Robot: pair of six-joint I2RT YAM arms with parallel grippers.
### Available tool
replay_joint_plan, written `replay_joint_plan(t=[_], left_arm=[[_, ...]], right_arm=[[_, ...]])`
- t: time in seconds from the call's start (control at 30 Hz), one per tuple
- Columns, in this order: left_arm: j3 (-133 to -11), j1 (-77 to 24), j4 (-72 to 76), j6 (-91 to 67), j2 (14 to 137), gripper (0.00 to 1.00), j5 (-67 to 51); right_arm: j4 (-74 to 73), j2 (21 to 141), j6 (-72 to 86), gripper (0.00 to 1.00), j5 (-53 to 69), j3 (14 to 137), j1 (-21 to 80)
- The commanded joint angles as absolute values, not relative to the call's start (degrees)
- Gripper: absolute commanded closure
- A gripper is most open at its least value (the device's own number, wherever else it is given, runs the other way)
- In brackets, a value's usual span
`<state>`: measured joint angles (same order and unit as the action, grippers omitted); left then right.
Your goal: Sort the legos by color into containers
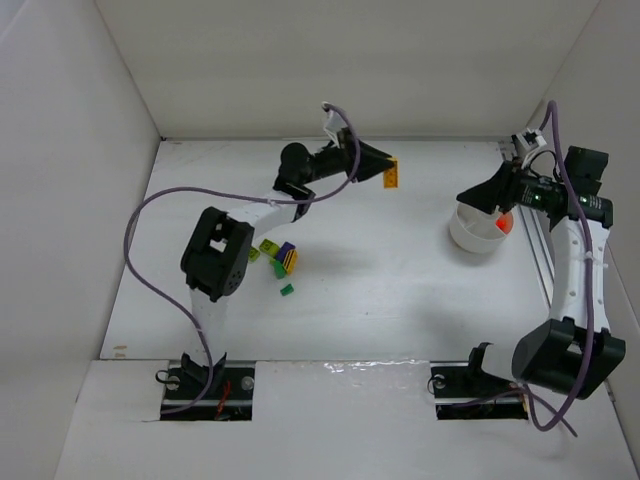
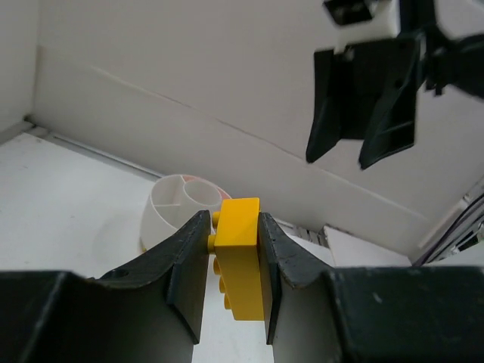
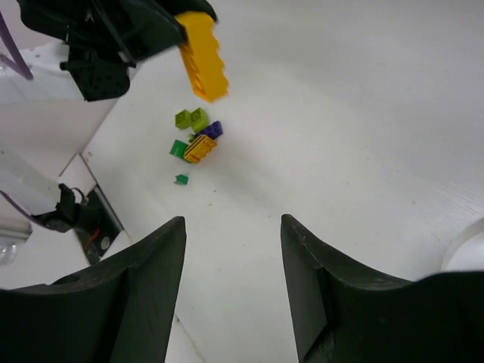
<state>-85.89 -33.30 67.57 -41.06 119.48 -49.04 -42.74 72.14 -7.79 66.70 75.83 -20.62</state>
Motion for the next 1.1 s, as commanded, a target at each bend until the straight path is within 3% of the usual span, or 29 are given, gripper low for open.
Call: replay_joint_plan(t=[0.0, 0.13, 0.2, 0.27, 0.43, 0.67, 1.07], left_arm=[[-82.89, -31.21, 78.64, -49.20, 108.74, 1.00, -51.94], [-80.69, -30.67, 75.77, -51.59, 103.98, 1.00, -48.88], [-81.29, -31.28, 74.01, -51.59, 102.49, 1.00, -46.94], [-82.61, -31.82, 71.46, -51.59, 102.48, 1.00, -43.53], [-87.62, -31.82, 65.14, -55.80, 101.16, 1.00, -35.17], [-88.68, -30.59, 58.98, -65.64, 99.49, 1.00, -27.86], [-86.31, -27.86, 58.89, -69.87, 97.21, 1.00, -25.93]], right_arm=[[-36.14, 73.11, -7.31, 0.41, 76.81, 75.41, -19.96], [-31.04, 74.79, -4.32, 0.41, 80.60, 76.03, -15.13], [-25.17, 74.79, 4.50, 0.41, 81.21, 74.55, -11.96], [-11.00, 74.19, 13.84, 0.40, 79.38, 72.08, -8.81], [6.03, 73.65, 28.01, 0.40, 73.66, 69.88, -1.68], [44.18, 74.27, 60.07, 0.41, 66.10, 62.94, 1.93], [26.39, 80.68, 67.23, 0.44, 52.22, 73.12, 4.75]])
